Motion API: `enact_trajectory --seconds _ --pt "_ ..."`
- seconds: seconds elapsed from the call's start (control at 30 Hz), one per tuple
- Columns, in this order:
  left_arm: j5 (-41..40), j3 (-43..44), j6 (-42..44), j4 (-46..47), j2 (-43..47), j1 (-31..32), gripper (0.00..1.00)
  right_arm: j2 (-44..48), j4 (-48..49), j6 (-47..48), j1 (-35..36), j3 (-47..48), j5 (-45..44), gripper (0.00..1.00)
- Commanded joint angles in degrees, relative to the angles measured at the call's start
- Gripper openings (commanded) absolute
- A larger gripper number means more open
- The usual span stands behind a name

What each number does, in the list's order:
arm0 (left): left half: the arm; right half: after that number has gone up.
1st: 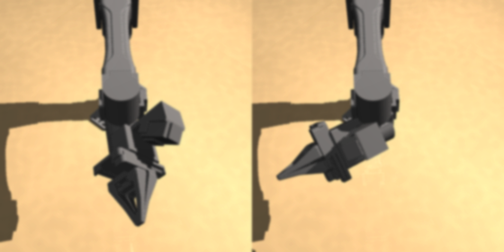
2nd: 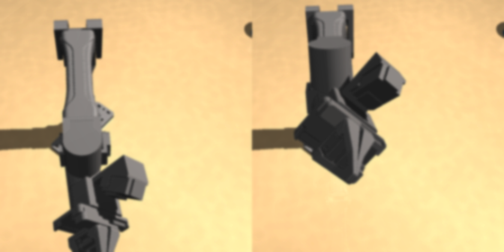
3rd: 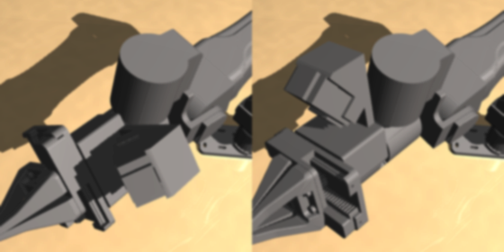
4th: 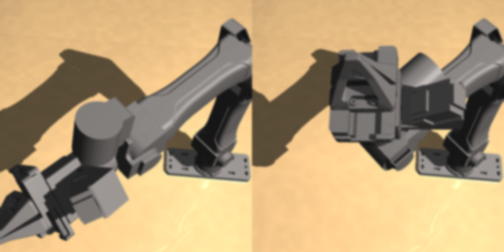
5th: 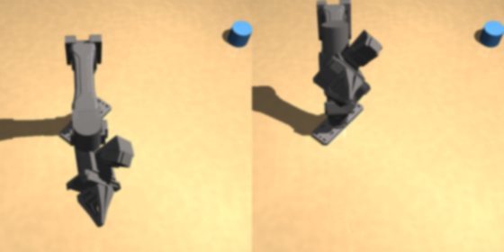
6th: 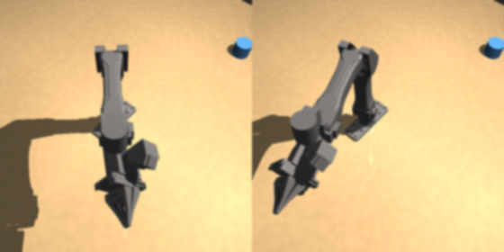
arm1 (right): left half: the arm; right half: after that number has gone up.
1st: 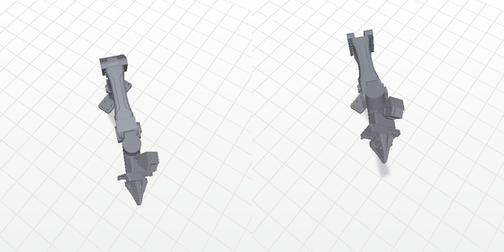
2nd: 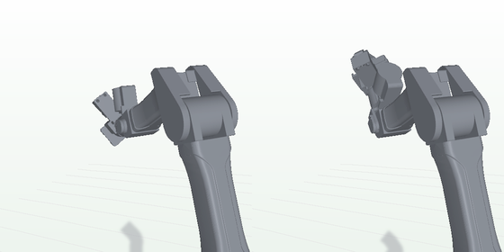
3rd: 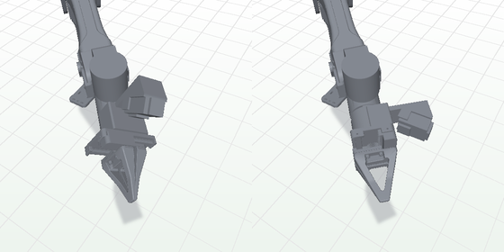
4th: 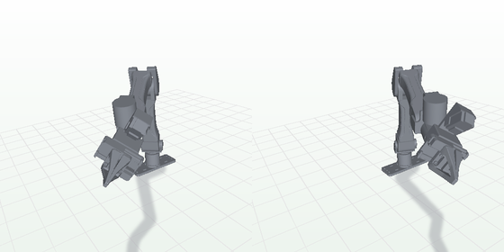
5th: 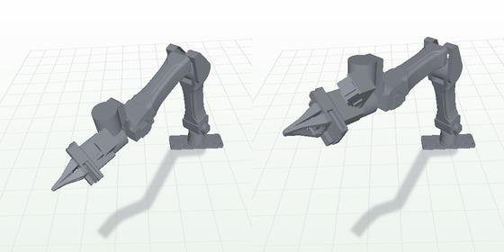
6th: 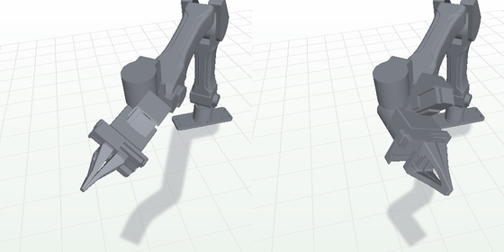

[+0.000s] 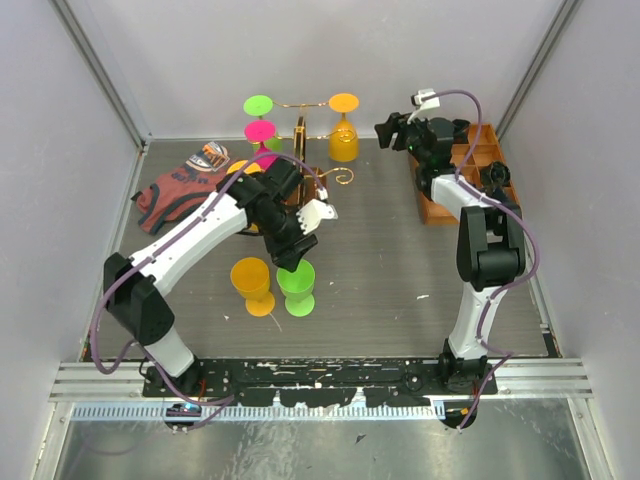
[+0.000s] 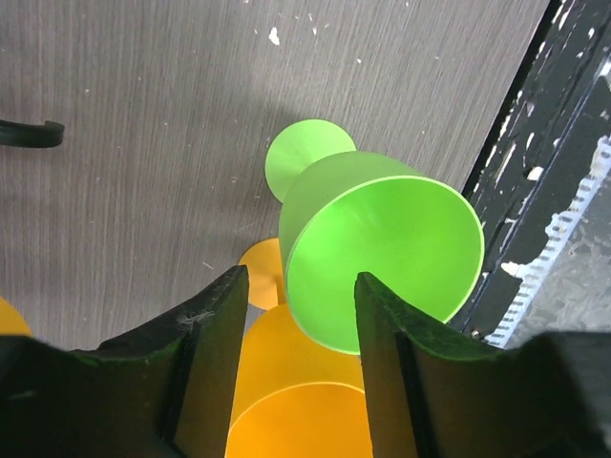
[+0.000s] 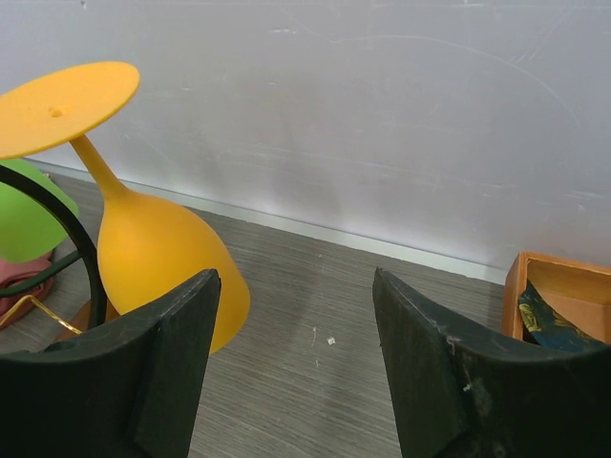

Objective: Place the wine glass upside down on the wine glass rack

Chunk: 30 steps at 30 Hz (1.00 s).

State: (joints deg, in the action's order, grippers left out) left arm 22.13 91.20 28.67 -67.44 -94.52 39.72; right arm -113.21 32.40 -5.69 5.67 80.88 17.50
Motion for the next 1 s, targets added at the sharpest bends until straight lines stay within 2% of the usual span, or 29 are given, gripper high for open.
enact_trajectory --seconds 0.0,0.23,0.87,0.97 --pt "-2.72 2.66 0.28 -3.26 -2.46 1.49 0.52 4.21 0.74 1.67 0.08 1.33 1.04 0.70" --pt "-5.02 2.85 -0.10 -3.22 -3.33 3.09 0.41 4.65 0.13 2.22 0.10 1.26 1.56 0.70" --pt "-7.45 4.46 -0.62 -2.63 -5.71 3.78 0.01 4.94 -0.07 3.51 -0.05 1.16 1.31 0.71" --pt "-7.53 4.91 -0.50 -1.87 -5.08 3.71 0.00 4.81 0.20 3.43 -0.15 1.23 1.25 0.71"
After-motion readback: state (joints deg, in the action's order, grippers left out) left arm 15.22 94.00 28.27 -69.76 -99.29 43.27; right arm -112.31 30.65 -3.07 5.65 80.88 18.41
